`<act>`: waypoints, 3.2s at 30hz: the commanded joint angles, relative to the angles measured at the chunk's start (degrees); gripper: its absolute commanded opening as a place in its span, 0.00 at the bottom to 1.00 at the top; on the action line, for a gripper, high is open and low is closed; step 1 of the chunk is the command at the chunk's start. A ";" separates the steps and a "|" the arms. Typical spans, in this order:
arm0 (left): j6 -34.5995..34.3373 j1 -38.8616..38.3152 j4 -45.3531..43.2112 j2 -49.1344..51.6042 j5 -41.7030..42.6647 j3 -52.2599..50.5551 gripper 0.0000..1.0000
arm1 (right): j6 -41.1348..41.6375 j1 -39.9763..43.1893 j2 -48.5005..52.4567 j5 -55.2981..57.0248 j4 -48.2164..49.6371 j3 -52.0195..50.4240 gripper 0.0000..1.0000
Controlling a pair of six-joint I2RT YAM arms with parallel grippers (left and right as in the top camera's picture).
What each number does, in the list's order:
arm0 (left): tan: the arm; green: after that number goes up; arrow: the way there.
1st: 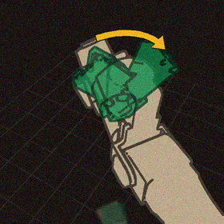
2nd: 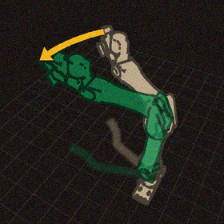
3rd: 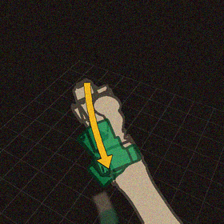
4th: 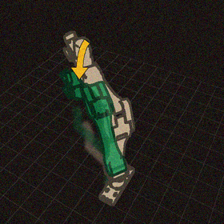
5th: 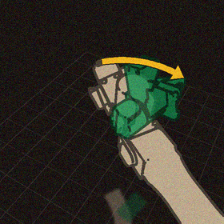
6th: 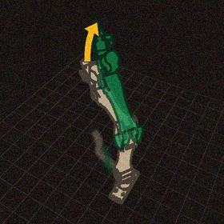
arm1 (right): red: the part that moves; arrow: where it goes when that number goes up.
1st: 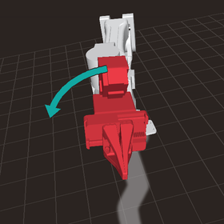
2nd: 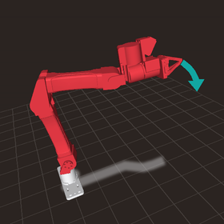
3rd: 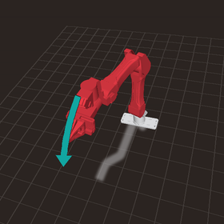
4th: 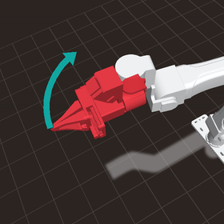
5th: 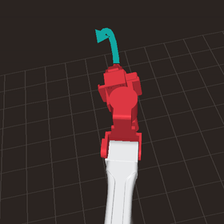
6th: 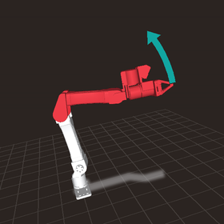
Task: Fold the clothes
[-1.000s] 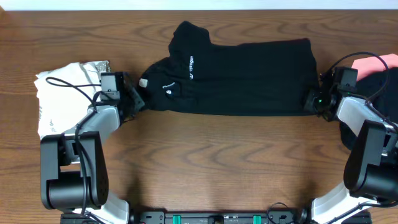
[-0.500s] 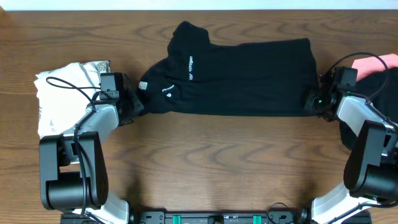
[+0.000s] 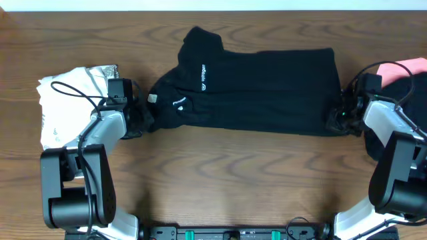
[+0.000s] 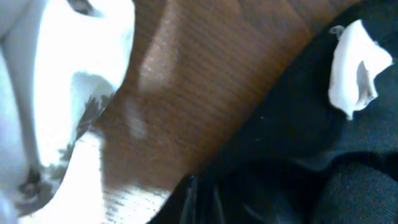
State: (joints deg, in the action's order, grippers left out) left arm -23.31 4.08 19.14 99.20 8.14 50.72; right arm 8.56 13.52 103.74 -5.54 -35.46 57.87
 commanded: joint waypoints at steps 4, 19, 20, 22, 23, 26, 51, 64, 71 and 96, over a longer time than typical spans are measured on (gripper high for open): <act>2.71 0.52 3.69 1.42 -5.49 -1.36 0.17 | 2.38 -0.20 3.23 10.86 -4.26 -3.30 0.11; 8.70 -0.31 6.86 -12.63 -2.58 -1.36 0.17 | 3.41 0.72 3.23 11.74 -3.48 -3.32 0.16; 8.70 -0.31 6.32 -15.04 -2.56 -1.36 0.21 | 3.43 0.72 3.23 11.72 -3.34 -3.34 0.17; 8.70 -0.44 5.66 -19.02 -2.27 -1.36 0.23 | 3.43 0.72 3.23 11.72 -3.23 -3.34 0.17; 8.72 -0.70 5.53 -20.52 -1.88 -1.36 0.23 | 3.41 0.72 3.23 11.72 -3.15 -3.34 0.17; 8.72 -2.67 4.90 -23.17 0.42 -1.36 0.23 | 3.43 0.72 3.23 11.50 -3.08 -3.34 0.17; 10.21 -22.38 -16.46 -0.81 -0.02 -1.36 0.19 | 3.41 0.72 3.23 9.84 -2.45 -3.34 0.17; 10.19 -22.38 -11.67 2.21 -8.81 -1.33 0.25 | 3.41 0.72 3.23 9.84 -2.47 -3.34 0.17; 11.56 -22.38 -12.15 -8.74 -8.87 -1.29 0.36 | 3.39 0.72 2.62 9.64 -1.22 -2.34 0.12; 13.42 -22.10 -19.89 -3.13 -8.98 -1.29 0.48 | -3.50 -6.47 1.38 0.55 3.72 9.20 0.23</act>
State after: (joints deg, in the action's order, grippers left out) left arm -10.46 -18.46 -0.38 92.53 -2.96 49.21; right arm 6.74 7.79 103.72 -4.36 -31.86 66.59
